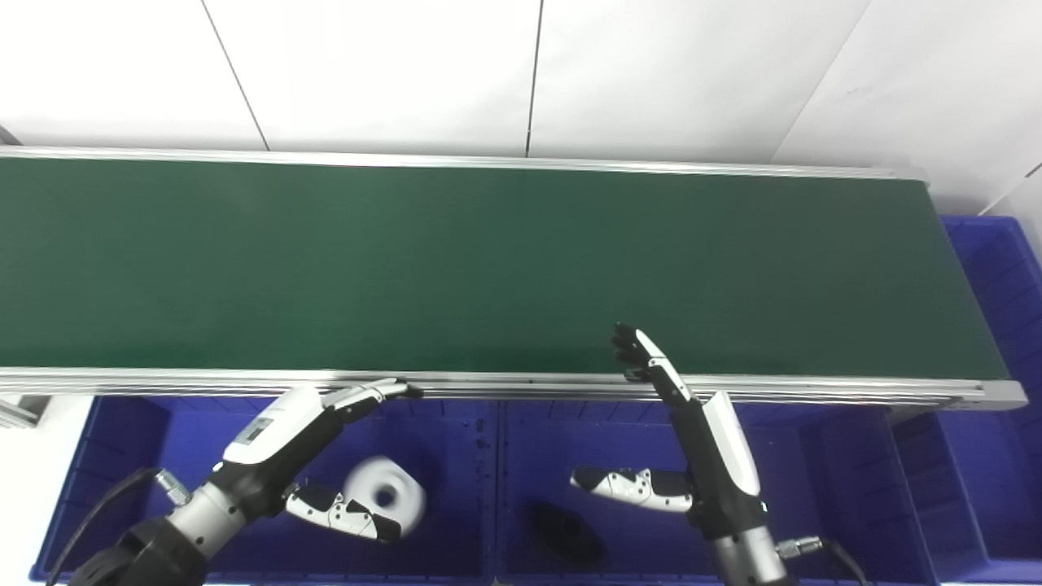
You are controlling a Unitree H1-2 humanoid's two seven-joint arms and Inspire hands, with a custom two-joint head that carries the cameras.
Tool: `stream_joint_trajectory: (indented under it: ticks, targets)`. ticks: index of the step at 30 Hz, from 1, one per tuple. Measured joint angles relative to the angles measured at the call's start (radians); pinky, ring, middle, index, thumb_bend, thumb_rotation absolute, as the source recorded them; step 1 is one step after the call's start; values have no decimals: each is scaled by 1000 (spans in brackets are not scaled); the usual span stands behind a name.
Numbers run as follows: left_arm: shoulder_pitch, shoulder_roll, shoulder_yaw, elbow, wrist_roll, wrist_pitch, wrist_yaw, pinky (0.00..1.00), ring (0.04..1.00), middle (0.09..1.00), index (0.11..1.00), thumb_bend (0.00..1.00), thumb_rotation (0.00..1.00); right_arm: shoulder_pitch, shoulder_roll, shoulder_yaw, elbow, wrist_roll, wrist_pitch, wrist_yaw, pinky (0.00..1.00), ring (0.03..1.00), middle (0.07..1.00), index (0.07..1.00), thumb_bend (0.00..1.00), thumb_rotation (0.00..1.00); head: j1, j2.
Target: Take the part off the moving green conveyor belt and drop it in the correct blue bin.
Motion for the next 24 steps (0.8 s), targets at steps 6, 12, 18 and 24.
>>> stream_joint_trajectory:
  ticks: [6, 12, 18, 24]
  targets:
    - [1, -114, -5, 79, -251, -102, -2, 881, 938, 971, 962, 839, 426, 12, -2, -9, 3, -35, 0, 2, 735, 832, 881, 924, 883, 561, -17, -38]
    - [14, -156, -3, 81, -280, -113, -32, 903, 955, 982, 979, 846, 408, 44, -1, -8, 3, -81, -1, -4, 781, 858, 896, 939, 877, 563, -26, -69]
    - [36, -156, 6, 99, -283, -113, -56, 907, 957, 985, 981, 848, 395, 77, -3, 3, -6, -102, 0, 9, 803, 870, 909, 947, 902, 566, -35, -86]
    - [36, -156, 24, 111, -302, -113, -81, 910, 955, 981, 974, 857, 388, 84, 20, 24, -6, -100, 0, 9, 827, 892, 930, 956, 898, 533, -51, -95]
